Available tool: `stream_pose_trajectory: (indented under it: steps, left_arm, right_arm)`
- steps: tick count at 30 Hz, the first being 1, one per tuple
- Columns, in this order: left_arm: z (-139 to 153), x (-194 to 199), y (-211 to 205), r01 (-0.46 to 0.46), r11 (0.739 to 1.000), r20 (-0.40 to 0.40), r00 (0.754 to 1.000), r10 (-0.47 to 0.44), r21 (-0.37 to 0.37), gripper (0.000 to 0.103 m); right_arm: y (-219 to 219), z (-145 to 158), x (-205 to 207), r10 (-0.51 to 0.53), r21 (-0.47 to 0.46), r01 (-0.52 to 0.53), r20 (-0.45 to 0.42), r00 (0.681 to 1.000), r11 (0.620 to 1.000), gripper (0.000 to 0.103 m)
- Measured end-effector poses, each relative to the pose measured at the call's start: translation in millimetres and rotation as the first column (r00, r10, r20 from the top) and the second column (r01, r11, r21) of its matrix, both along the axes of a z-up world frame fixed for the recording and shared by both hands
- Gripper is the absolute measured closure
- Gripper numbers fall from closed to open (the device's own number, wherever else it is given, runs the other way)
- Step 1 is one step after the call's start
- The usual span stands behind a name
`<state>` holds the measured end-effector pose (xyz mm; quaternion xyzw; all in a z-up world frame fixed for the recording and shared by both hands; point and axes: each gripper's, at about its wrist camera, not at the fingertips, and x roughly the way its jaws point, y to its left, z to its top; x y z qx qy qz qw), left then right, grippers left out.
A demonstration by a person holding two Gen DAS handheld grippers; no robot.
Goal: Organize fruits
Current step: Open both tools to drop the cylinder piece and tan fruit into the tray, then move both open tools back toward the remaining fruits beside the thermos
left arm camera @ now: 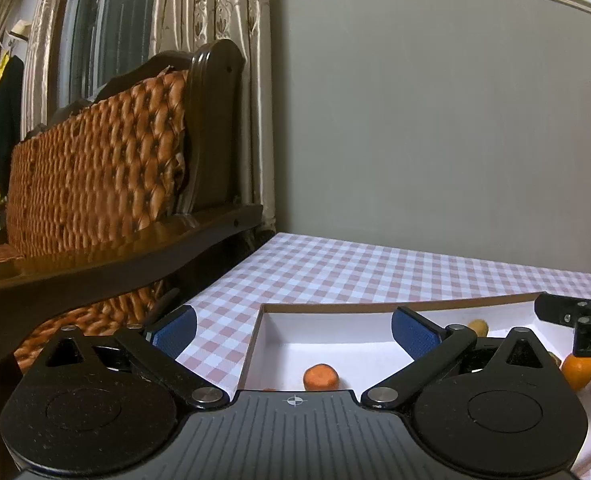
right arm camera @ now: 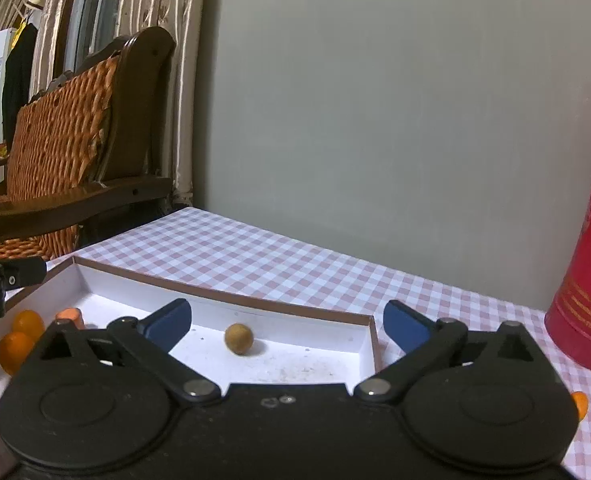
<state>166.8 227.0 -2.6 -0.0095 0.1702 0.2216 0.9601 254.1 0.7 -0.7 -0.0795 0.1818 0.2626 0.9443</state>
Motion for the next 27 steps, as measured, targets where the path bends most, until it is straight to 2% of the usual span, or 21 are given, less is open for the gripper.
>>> stream_pose_trajectory:
  steps: [9,20,27]
  left_arm:
    - [7,-20,-11,-0.002,1.0,0.017,1.0,0.001,0.016,0.0]
    - [2,-59,-44,0.016,0.998,-0.013,1.0,-0.015,0.053,0.0]
    - [7,-88,-63,0.003,0.998,0.038,0.999,-0.005,0.057,0.0]
  right_arm:
    - [-15,2,-9,-0.029,-0.006,0.029,-0.016,0.999,1.0,0.006]
    - [-42,4,-51,-0.016,-0.03,0.016,-0.011,1.0,0.999,0.006]
    - [-54,9,-78,-0.016,-0.04,0.017,0.01,1.0,0.999,0.006]
